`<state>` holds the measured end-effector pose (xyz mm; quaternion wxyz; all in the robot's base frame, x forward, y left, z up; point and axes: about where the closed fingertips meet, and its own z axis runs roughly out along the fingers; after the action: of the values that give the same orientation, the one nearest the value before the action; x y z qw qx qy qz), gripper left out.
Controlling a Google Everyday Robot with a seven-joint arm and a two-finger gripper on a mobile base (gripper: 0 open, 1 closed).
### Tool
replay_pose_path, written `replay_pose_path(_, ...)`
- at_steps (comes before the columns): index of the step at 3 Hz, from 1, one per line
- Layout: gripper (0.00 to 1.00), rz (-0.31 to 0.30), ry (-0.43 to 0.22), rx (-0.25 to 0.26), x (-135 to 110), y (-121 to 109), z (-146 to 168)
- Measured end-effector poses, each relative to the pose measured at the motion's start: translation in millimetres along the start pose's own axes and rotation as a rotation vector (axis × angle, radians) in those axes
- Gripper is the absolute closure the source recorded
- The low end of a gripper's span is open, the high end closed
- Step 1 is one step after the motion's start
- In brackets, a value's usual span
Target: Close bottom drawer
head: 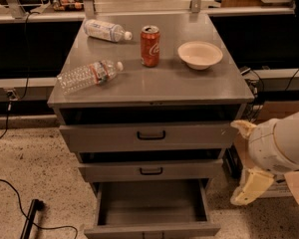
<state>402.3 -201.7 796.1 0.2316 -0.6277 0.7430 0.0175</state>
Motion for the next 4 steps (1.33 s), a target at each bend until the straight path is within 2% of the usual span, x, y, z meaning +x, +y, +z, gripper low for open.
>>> replay_pose_path(1,0.00,0.062,-0.072,-0.039,7,0,54)
replay_pose_path(2,0.00,0.144,-0.198,0.010,13,7,100)
replay_pose_path(3,0.00,0.167,-0.208,0.091,18,-12,98)
replay_pose_path(4,0.00,0.192,-0.215,0.031,33,-14,118)
